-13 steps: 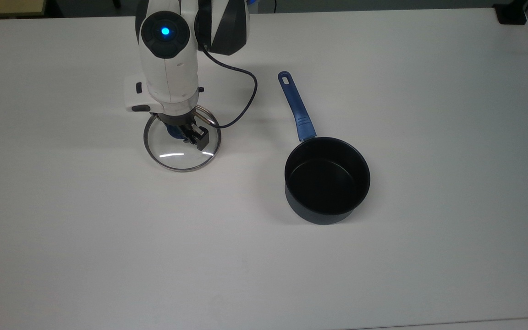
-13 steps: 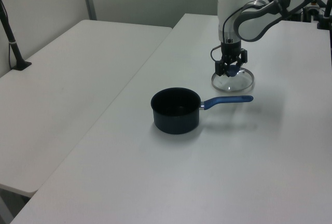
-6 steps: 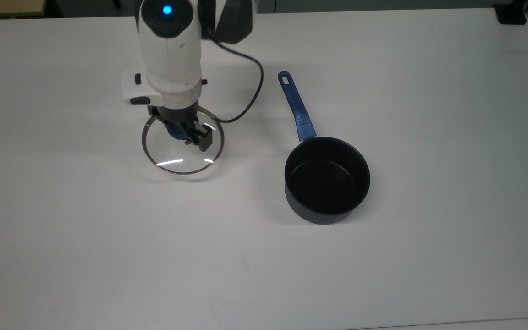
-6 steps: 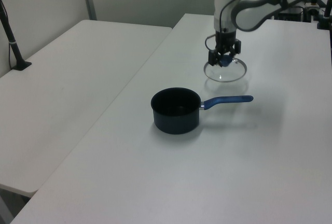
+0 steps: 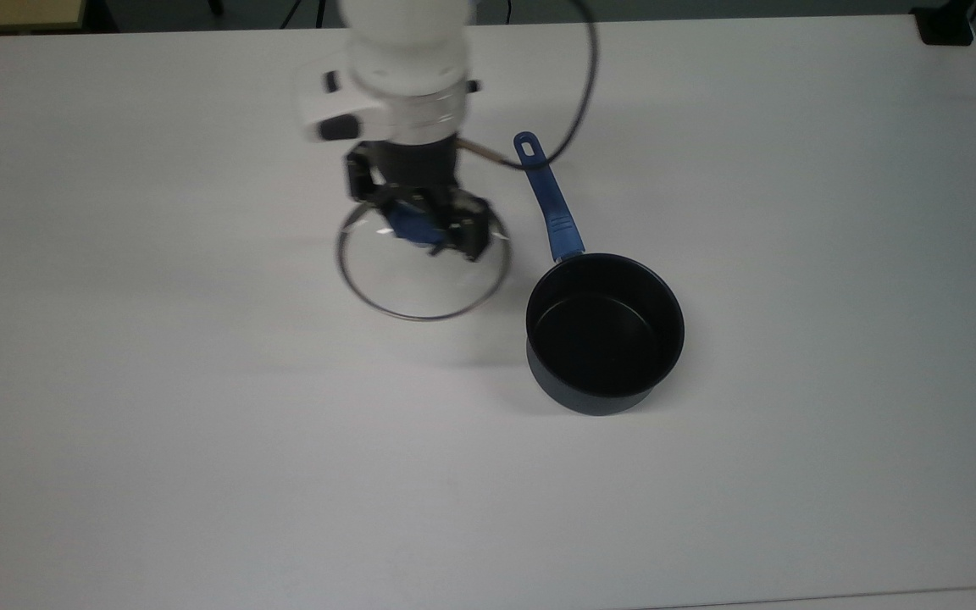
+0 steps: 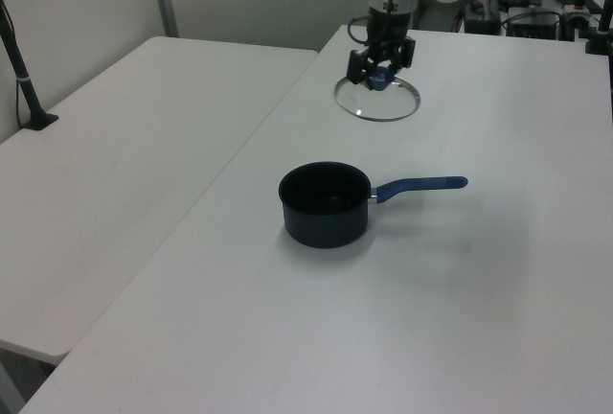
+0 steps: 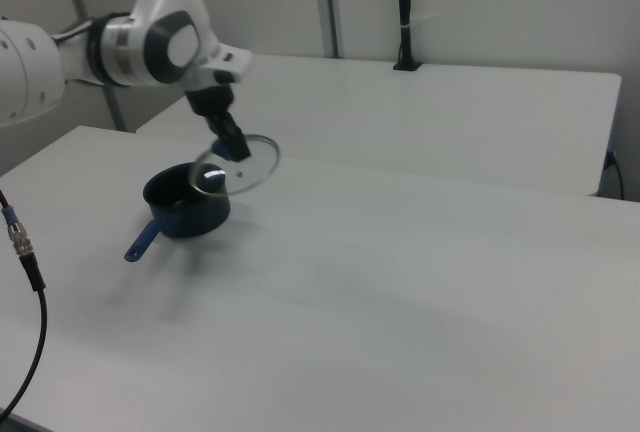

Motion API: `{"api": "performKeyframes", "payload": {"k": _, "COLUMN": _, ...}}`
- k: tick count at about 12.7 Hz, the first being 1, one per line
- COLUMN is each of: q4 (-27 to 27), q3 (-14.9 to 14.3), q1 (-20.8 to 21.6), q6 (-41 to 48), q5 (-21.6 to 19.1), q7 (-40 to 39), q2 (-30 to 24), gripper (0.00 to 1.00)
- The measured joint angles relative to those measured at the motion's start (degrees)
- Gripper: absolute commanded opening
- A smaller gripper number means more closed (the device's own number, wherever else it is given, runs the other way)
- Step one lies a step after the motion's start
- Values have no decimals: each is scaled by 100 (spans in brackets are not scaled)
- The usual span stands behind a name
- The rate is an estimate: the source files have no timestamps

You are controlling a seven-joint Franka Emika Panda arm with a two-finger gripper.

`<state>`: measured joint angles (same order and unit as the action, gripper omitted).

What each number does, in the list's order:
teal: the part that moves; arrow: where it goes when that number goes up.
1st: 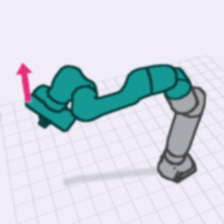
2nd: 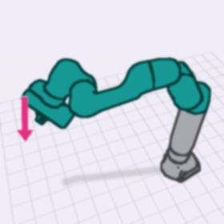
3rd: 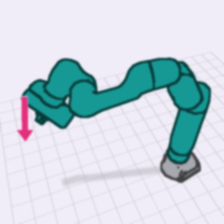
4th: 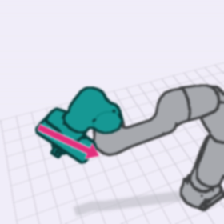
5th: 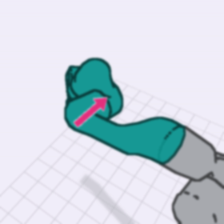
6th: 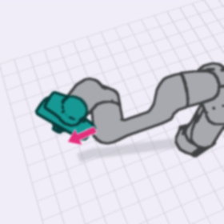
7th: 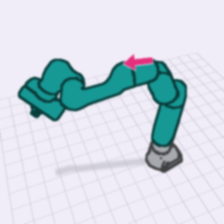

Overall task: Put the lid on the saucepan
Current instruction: 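Lift the lid and carry it over the black saucepan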

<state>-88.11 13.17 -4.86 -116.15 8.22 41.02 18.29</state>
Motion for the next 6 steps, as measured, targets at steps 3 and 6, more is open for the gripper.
{"api": "performKeyframes", "payload": {"k": 3, "q4": 502, "q3": 28, "q1": 663, "q6": -15, "q5": -4, "q7": 648, "q2": 351, "gripper": 40}}
{"api": "performKeyframes", "payload": {"k": 6, "q4": 1006, "q3": 6, "q1": 1214, "q6": -236, "q5": -3, "q7": 1054, "q2": 948, "gripper": 40}}
